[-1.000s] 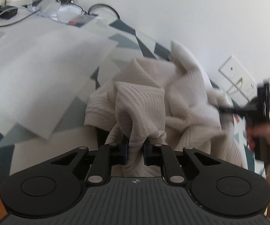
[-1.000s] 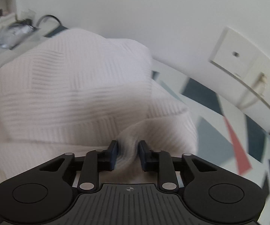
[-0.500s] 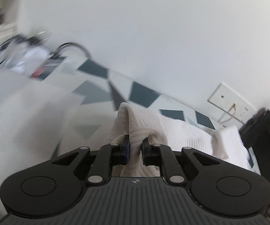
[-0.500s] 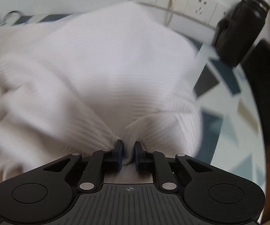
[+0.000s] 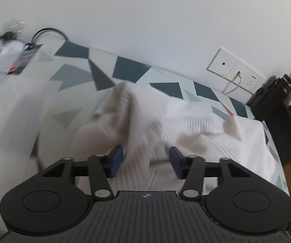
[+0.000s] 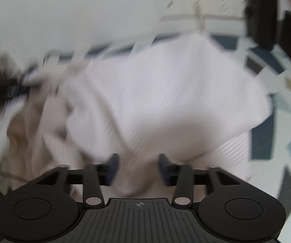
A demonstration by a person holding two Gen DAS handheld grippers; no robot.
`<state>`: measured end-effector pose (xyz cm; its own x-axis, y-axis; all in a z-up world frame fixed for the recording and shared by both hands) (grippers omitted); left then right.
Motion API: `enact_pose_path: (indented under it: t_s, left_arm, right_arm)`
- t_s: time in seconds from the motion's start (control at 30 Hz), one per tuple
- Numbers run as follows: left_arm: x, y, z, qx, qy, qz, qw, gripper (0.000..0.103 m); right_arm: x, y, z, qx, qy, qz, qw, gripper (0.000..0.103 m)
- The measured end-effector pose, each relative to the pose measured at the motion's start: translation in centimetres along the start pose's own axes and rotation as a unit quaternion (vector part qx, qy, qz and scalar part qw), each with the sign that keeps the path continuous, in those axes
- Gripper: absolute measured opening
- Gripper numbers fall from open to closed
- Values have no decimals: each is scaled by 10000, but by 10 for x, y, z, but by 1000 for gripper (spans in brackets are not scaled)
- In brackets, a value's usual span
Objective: Fold clothes
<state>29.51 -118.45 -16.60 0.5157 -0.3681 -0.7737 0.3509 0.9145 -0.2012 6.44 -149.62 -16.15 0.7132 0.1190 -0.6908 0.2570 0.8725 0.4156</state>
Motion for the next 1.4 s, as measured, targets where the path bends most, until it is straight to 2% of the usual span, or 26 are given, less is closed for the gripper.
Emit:
enact_pose_path:
  t_s: [0.1, 0.13, 0.2, 0.27, 0.3, 0.33, 0.47, 0.5, 0.53, 0.57, 0.6, 0.7, 0.8, 0.9, 1.0, 1.07, 1.13, 1.17, 1.23, 1.27, 1.37, 1.4]
  left_arm:
    - [-14, 3, -20, -220, 95, -67, 9997, 60]
    - [-17, 2, -26, -274, 133, -94, 9995, 65]
    - [-18, -7, -35, -282, 211, -93, 9993, 68]
    - [-15, -20, -40, -234, 300, -115, 9992, 68]
    - [-12, -28, -42, -177, 350, -158, 9991, 70]
    - [-8, -39, -44, -73, 401, -186, 9990, 72]
    - [17, -71, -51, 227, 458, 31, 9987, 73]
    - [19, -73, -52, 243, 442, 58, 9987, 67]
    - [19, -72, -54, 243, 415, 63, 9988, 39]
    - [19, -71, -55, 244, 387, 69, 9989, 25]
    - [19, -71, -57, 244, 359, 74, 9990, 15]
    - [16, -66, -61, 211, 276, 119, 9993, 11]
    - [3, -53, -64, -29, 210, 260, 9994, 11]
    - [-6, -41, -69, -278, 179, 383, 9987, 11]
    - [-12, -34, -74, -410, 164, 440, 9981, 11]
    - [-16, -29, -77, -498, 154, 477, 9975, 11]
    - [-20, -24, -80, -585, 144, 514, 9969, 12]
    - [-22, -21, -82, -629, 139, 533, 9965, 13]
    - [-26, -17, -85, -716, 129, 570, 9957, 13]
    - [-29, -13, -83, -703, 85, 585, 9958, 13]
    - [-35, -1, -73, -581, -103, 624, 9963, 13]
    - [-37, 3, -70, -540, -166, 637, 9964, 13]
  right_arm:
    - [-11, -29, 17, 145, -295, -403, 9986, 59]
    - [-11, -38, 24, 216, -358, -572, 9975, 65]
    - [-8, -52, 40, 235, -544, -806, 9950, 71]
    - [1, -60, 54, 67, -651, -934, 9935, 83]
    - [8, -62, 60, -64, -653, -994, 9929, 94]
    - [17, -67, 66, -176, -628, -1074, 9921, 99]
    - [55, -85, 80, -455, -396, -1274, 9900, 100]
    - [60, -86, 78, -465, -268, -1144, 9920, 81]
    - [61, -85, 74, -505, -134, -915, 9944, 47]
    - [60, -82, 69, -556, 2, -662, 9963, 32]
    - [59, -80, 64, -606, 138, -409, 9972, 8]
    - [41, -57, 34, -1092, 405, 380, 9925, 7]
    - [24, -27, 1, -1594, 725, 1067, 9788, 7]
    - [21, -7, -29, -1805, 1145, 1559, 9644, 7]
    - [23, 0, -44, -1803, 1347, 1766, 9582, 7]
    - [22, -1, -41, -1620, 1356, 1785, 9610, 9]
    - [21, -8, -31, -1408, 1301, 1741, 9659, 17]
    - [18, -11, -24, -1311, 1177, 1696, 9696, 22]
    - [11, -19, -9, -1095, 869, 1609, 9770, 43]
    - [7, -23, -2, -965, 699, 1572, 9804, 48]
    - [3, -39, 17, -581, 312, 1261, 9898, 51]
    - [5, -43, 21, -438, 199, 1041, 9934, 56]
Point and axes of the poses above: each gripper's, at about its wrist camera, not at the fingertips, and x roughly the way its jaws point, y to its left, z to its top, the point moved 1 cm from there along x, roughly the way its jaws point, and after that the axes turned 11 degrees about z, right-handed, at the moved point
